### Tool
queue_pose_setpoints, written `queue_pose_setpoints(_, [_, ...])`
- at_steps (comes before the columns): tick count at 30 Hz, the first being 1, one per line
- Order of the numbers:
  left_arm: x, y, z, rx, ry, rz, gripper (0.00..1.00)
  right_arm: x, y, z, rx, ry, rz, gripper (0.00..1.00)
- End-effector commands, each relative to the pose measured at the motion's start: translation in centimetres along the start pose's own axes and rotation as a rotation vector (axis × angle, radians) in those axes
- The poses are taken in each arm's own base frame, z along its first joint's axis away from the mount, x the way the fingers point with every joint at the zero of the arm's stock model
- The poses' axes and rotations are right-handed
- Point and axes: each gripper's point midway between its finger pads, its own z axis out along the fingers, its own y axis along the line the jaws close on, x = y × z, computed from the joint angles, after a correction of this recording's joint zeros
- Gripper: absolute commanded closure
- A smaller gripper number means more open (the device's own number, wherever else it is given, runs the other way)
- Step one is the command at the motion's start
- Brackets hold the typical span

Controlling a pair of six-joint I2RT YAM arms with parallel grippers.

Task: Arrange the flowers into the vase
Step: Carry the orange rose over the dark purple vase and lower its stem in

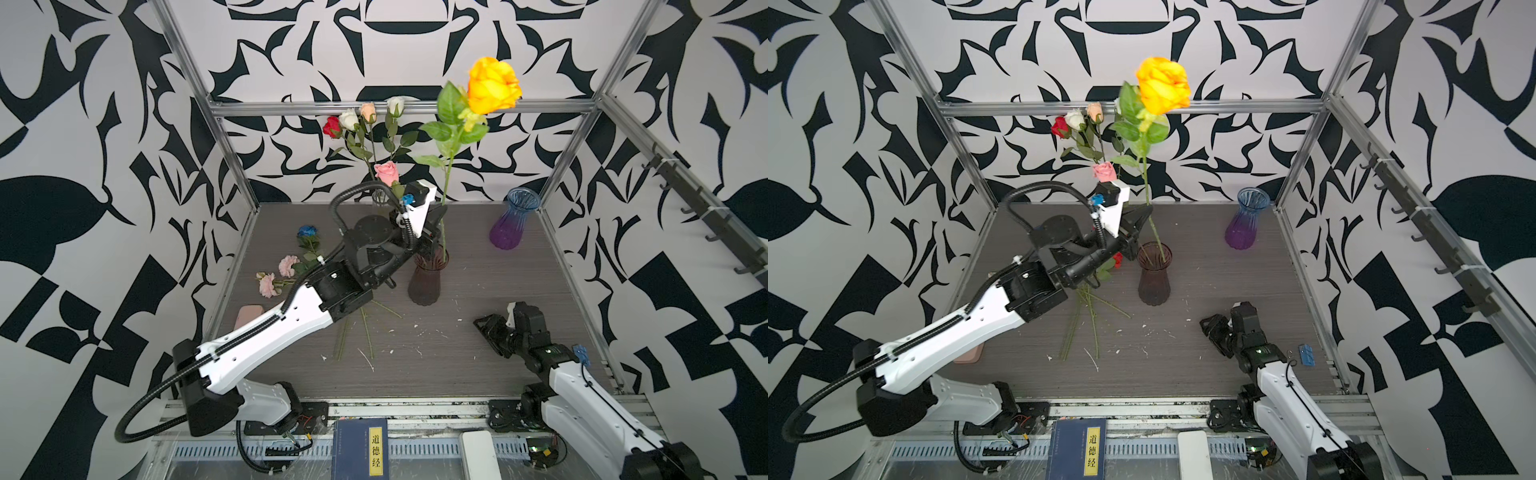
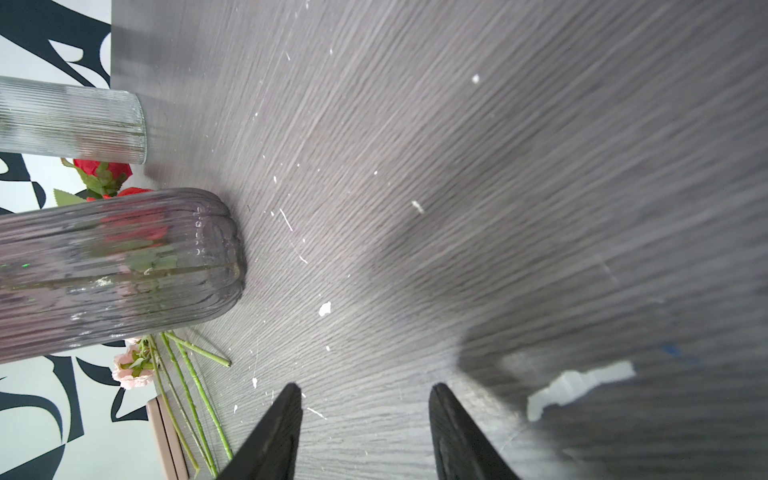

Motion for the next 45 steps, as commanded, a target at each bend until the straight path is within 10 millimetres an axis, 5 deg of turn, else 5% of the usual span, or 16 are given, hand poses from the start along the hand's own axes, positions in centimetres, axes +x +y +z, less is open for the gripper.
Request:
queue_pose_setpoints(1, [-1.8,1.2,0.4,-0.077,-0.039,0.073,1.00,-0.2,0.2,-0.1,-0.006,-0.007,-0.015,0.47])
queue_pose_setpoints(29, [10.1,3.9,2.5,-0.197,0.371,0.001,1.00,-0.1,0.2,0.1,-0.009,0.000,-0.014,0.47])
queue_pose_setpoints(36, [11.0,4.2,2.6,-0.196,0.400,-0.035,0.71,-0.1,0.1,0.1,-0.010,0.000,-0.013,0.47])
queue_pose_setpoints(45, [11.0,4.7,2.2,-0.202,0.401,-0.047,0.69,-0.2,0.1,0.1,-0.010,0.000,-0.012,0.47])
